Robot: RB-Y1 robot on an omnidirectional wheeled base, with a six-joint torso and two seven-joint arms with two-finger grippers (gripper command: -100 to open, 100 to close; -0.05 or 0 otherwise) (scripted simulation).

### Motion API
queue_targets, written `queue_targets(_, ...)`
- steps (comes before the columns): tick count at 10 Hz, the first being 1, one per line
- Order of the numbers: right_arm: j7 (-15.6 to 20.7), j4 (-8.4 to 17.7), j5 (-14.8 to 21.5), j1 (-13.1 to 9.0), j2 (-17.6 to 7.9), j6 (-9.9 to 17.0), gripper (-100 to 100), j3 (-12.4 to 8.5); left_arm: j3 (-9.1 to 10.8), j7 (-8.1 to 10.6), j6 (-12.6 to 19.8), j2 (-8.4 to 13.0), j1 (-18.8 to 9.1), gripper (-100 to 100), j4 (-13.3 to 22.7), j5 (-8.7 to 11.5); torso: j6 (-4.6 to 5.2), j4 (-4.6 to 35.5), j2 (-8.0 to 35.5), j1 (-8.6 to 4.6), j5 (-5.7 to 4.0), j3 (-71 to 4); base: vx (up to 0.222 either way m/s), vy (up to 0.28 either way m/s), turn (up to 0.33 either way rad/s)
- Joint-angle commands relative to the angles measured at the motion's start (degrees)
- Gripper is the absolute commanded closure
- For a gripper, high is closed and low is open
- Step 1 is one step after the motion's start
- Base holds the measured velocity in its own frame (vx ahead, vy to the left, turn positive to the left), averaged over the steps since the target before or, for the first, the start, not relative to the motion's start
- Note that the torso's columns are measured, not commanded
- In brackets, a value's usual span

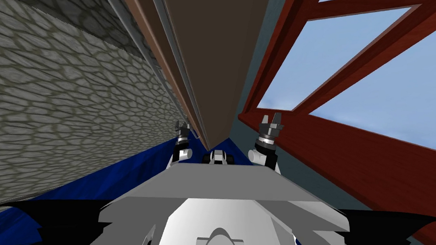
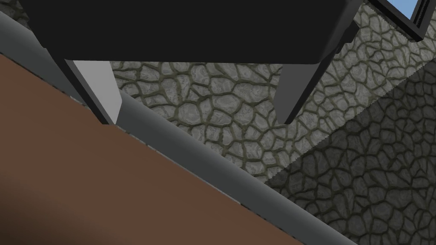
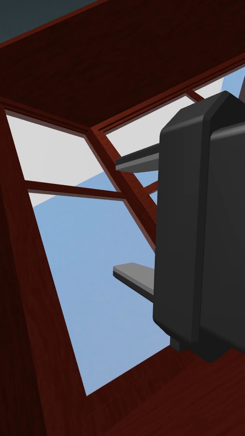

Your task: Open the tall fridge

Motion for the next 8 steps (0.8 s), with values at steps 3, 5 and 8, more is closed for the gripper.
queue_targets(3,0.0,0.0,0.0,0.0,0.0,0.0,0,0.0,0.25,-0.28,2.3,-1.2,0.4,-100,-3.0,0.1,0.03,0.2,0.1,-0.14,-0.17,0.0,0.014,-0.019,0.025)
queue_targets(5,0.0,0.0,0.0,0.0,0.0,0.0,0,0.0,0.54,-0.43,4.0,-1.1,0.7,-100,-5.1,0.2,0.2,0.4,-0.2,-0.24,-0.42,-0.2,0.041,-0.012,0.018)
queue_targets(8,0.0,0.0,0.0,0.0,0.0,0.0,0,0.0,0.25,-0.28,2.3,-1.2,0.4,100,-3.0,0.1,0.23,0.3,-0.3,-0.24,-0.36,-0.3,-0.007,-0.007,-0.006)
